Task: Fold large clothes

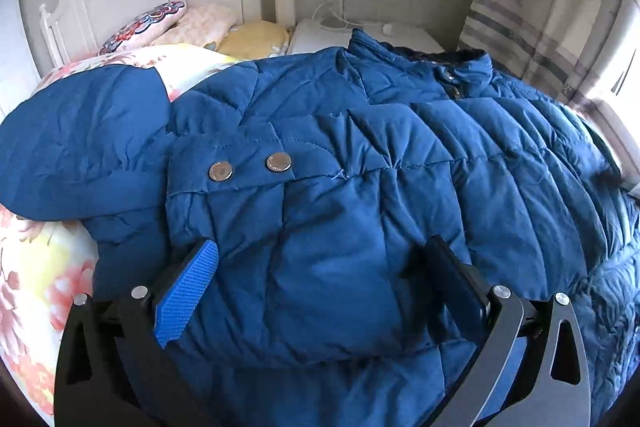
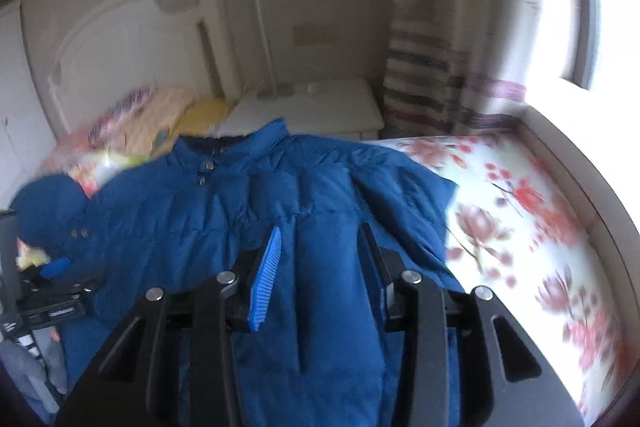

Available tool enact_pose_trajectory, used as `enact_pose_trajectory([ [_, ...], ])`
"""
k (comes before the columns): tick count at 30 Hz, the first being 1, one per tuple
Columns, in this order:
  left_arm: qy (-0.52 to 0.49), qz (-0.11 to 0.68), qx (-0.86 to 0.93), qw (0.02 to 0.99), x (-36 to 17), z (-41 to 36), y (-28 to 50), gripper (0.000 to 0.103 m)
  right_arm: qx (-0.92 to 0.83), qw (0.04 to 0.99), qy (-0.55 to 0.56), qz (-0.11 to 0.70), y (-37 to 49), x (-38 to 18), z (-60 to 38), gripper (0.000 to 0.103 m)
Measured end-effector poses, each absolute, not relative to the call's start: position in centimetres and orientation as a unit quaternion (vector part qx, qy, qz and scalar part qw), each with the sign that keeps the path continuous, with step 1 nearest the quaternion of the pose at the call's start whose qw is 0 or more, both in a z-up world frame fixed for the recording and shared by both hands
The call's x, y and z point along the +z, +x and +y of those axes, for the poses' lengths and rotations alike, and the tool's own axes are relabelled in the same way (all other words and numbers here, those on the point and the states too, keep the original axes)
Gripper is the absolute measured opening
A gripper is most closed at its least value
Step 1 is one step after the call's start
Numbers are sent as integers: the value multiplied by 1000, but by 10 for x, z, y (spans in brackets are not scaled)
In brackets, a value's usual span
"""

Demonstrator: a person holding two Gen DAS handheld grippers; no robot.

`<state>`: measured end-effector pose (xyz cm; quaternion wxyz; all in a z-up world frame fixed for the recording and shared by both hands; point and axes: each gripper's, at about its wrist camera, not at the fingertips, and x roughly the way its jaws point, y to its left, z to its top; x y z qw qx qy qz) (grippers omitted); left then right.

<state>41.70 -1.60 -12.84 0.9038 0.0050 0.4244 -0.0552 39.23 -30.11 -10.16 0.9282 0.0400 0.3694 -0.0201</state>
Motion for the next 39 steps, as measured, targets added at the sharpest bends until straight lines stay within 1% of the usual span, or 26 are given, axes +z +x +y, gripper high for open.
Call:
enact_pose_trajectory([
  [2, 0, 423, -58, 904, -129, -19, 424, 99, -23, 903, 15, 429, 410, -127, -298, 38],
  [3, 0, 423, -57, 905, -129, -19, 423, 99, -22, 897, 0, 441, 413, -138, -297, 37],
  [5, 3, 423, -55, 904, -130, -19, 424, 99, -24, 895, 12, 445, 412, -135, -301, 37],
  [6, 6, 425, -53, 904, -131, -21, 424, 99, -30, 894, 22, 446, 412, -129, -303, 37],
  [8, 12, 426, -50, 903, -131, -23, 425, 99, -38, 908, 31, 417, 412, -113, -306, 36],
  [10, 12, 425, -50, 904, -131, -23, 424, 99, -47, 924, 24, 378, 419, -93, -304, 38],
  [11, 10, 425, -51, 904, -131, -22, 424, 99, -50, 928, 23, 369, 426, -88, -304, 38],
  [12, 9, 424, -52, 904, -130, -22, 425, 99, -50, 930, 20, 362, 434, -85, -303, 40],
  [13, 7, 424, -52, 904, -130, -22, 425, 99, -46, 931, 15, 363, 445, -86, -304, 45],
  [17, 7, 424, -53, 904, -130, -22, 425, 99, -62, 897, -7, 438, 486, -122, -316, 45],
  [18, 7, 424, -53, 904, -130, -22, 425, 99, -56, 893, -1, 446, 489, -127, -320, 45],
  [20, 7, 424, -53, 904, -130, -22, 425, 99, -59, 892, 7, 447, 490, -123, -320, 45],
  [23, 9, 425, -51, 904, -131, -22, 424, 99, -75, 909, 19, 409, 493, -106, -324, 46],
  [24, 8, 424, -51, 904, -131, -21, 424, 99, -84, 913, 17, 399, 497, -103, -324, 49],
  [25, 8, 424, -52, 904, -131, -21, 424, 99, -94, 914, 13, 394, 502, -102, -326, 56],
  [26, 8, 424, -52, 904, -131, -21, 424, 99, -99, 913, 7, 396, 507, -104, -330, 60],
  [28, 8, 424, -52, 904, -131, -21, 423, 99, -102, 891, 4, 442, 523, -126, -339, 64],
  [29, 8, 425, -52, 904, -131, -21, 423, 99, -96, 890, 12, 446, 527, -133, -343, 64],
  [32, 9, 425, -52, 904, -131, -21, 423, 99, -96, 891, 29, 443, 524, -128, -348, 66],
  [35, 11, 425, -51, 904, -131, -22, 423, 99, -94, 909, 39, 405, 496, -109, -338, 65],
  [38, 12, 426, -50, 903, -131, -22, 423, 99, -58, 927, 7, 372, 452, -98, -312, 67],
  [39, 13, 426, -50, 903, -131, -21, 423, 99, -45, 925, -10, 377, 440, -103, -302, 70],
])
